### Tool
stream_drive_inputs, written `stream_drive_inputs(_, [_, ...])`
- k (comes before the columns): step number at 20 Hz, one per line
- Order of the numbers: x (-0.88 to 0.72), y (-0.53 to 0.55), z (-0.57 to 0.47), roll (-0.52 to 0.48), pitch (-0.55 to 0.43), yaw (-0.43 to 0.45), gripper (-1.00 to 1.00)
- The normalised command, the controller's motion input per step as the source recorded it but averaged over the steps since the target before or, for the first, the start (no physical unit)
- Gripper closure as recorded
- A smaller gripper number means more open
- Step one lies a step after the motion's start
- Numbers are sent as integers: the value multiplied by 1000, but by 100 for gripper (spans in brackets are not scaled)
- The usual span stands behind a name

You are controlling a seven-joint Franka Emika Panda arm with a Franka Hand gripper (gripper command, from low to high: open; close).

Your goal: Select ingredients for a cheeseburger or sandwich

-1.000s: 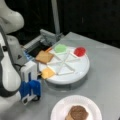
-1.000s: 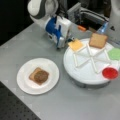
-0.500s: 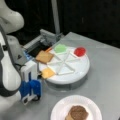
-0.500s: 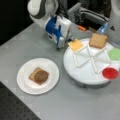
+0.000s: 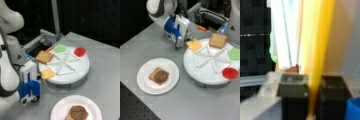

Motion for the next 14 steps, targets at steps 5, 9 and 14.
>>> stream_drive_inputs(5, [9,-121,159,-64,71,155,100])
stream_drive_inputs(9, [57,-139,230,-86,94,223,100])
stream_drive_inputs(14, [167,-136,341,-77,126,296,100])
